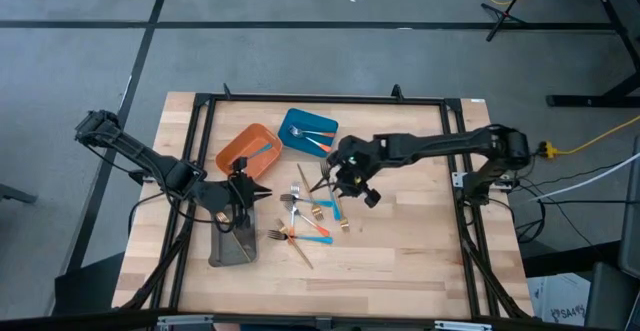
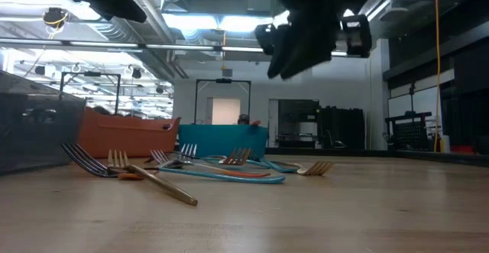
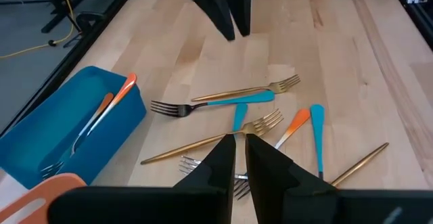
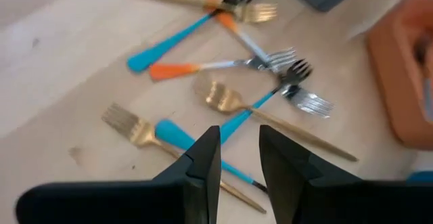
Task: Sort silverware by color (type)
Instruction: Put the gold fork into the black bin
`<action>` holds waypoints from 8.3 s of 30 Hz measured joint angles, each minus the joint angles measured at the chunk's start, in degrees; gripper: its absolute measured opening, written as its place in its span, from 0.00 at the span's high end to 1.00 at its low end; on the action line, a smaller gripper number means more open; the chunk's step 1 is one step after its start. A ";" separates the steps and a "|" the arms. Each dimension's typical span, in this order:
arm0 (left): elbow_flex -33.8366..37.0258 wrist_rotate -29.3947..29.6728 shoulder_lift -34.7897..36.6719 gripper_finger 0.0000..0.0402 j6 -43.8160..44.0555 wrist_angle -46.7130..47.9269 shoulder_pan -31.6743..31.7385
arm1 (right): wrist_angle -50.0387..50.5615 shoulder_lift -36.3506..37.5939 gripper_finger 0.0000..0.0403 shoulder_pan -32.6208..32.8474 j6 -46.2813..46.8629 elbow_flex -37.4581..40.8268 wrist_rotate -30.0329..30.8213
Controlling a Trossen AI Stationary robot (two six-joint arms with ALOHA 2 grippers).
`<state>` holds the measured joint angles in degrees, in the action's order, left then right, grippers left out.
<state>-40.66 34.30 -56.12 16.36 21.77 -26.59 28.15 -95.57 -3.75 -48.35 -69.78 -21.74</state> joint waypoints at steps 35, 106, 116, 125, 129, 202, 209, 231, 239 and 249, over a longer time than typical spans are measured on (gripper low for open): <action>0.00 0.17 -0.02 0.93 0.13 -0.06 0.00 | 0.40 -13.16 0.77 0.04 -21.89 0.02 0.13; 0.00 0.15 -0.04 0.93 3.50 -0.54 -0.02 | 8.99 -12.91 1.00 0.07 -22.12 0.41 -0.02; 0.00 0.11 -0.04 0.93 13.44 -0.36 -0.02 | 1.60 -10.33 1.00 0.07 -4.96 0.28 -0.35; 0.00 -2.37 -0.04 0.93 28.19 -0.03 -0.03 | -14.25 -10.08 1.00 0.07 15.57 0.15 2.27; 0.00 -6.29 -0.04 0.93 33.42 0.16 -0.11 | -21.85 -10.08 1.00 0.04 23.42 0.15 6.01; 0.00 4.63 -10.97 0.71 35.55 -11.10 12.14 | -53.78 -10.08 1.00 0.04 56.01 0.06 21.27; 0.01 7.96 -14.70 0.72 33.73 -16.24 12.35 | -53.80 -10.08 1.00 0.04 56.01 0.06 21.26; 0.02 13.22 -13.18 0.74 34.34 -17.80 12.33 | -44.32 -10.08 1.00 0.04 56.01 0.06 20.92; 0.02 14.80 -13.18 0.74 38.85 -16.11 12.33 | -43.45 -10.08 1.00 0.04 56.01 0.06 21.18; 0.02 18.96 -13.18 0.74 39.21 -16.56 12.30 | -44.84 -10.06 1.00 0.42 57.13 0.06 21.16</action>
<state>-40.64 53.26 -69.30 55.57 5.22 -14.29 -16.69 -105.62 -3.33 8.78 -69.71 -0.58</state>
